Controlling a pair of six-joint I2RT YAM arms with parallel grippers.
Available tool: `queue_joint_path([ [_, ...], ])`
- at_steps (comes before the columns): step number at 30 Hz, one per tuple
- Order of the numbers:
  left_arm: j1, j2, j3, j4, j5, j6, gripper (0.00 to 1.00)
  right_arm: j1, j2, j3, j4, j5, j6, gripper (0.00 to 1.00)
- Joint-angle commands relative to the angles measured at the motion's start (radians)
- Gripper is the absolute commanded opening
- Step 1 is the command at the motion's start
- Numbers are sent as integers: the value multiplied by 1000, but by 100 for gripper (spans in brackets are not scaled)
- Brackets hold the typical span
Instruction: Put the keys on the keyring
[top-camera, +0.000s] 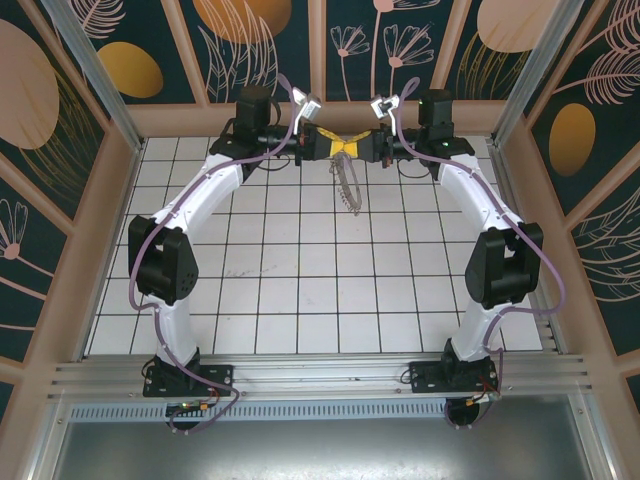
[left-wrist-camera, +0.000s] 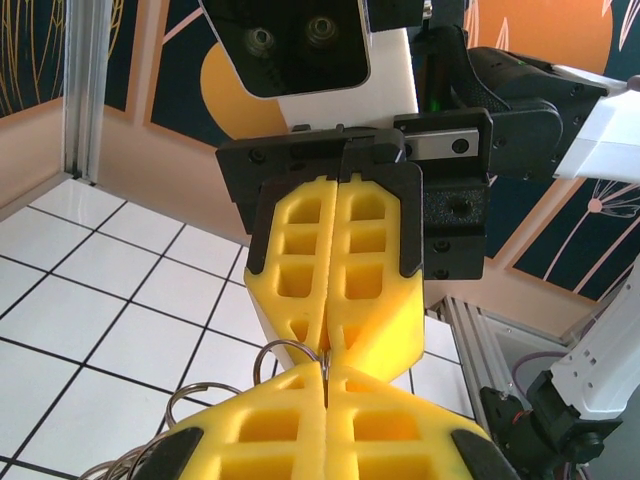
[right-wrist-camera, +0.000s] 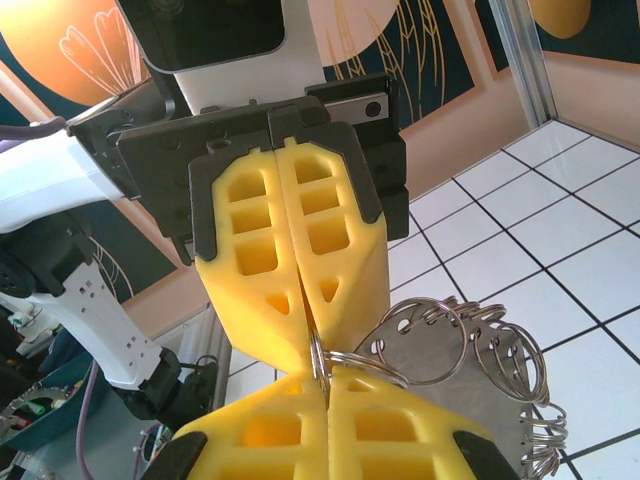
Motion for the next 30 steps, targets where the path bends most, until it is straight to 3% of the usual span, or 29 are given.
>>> queue_joint_path([
  [1,-27,-20,-40,94,18,-39,0,8,-4,15,28,-13,-18,10],
  [8,-27,-43,-56,147,2,-74,0,-15,-53,-64,65,-21,-7,29],
  [18,-27,-65,-81,232,4,-132,0,-30,-133,-186,167,-11,44,32],
  [21,-27,-68,-83,234,8,-133,0,-43,-160,-226,205,-5,68,37],
  [26,-27,-79,-88,242,15,-132,0,-77,-235,-321,387,29,195,44],
  [30,-26,-92,-94,252,17,-132,0,-111,-309,-437,622,134,368,47],
])
